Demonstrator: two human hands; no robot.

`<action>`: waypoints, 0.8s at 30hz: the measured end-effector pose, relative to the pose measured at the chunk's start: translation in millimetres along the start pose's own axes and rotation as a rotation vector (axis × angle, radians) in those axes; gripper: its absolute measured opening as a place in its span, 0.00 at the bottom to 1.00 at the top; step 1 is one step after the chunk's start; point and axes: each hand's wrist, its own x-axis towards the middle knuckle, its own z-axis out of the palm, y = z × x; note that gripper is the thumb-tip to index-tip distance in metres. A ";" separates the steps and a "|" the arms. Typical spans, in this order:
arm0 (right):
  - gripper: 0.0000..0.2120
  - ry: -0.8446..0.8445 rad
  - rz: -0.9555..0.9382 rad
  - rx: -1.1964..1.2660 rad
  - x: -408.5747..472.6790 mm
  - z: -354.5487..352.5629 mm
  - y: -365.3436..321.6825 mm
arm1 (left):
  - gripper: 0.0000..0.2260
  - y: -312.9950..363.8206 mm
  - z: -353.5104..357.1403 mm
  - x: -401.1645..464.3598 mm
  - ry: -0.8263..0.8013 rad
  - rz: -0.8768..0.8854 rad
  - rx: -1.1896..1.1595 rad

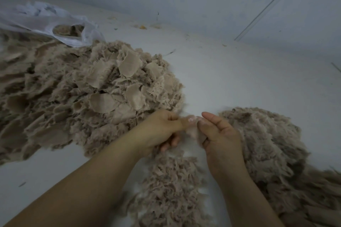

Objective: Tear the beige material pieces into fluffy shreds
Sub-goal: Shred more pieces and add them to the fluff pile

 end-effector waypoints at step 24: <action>0.12 0.296 0.058 0.268 5.9 2.0 -5.3 | 0.07 -14.2 25.5 31.1 0.283 0.379 0.540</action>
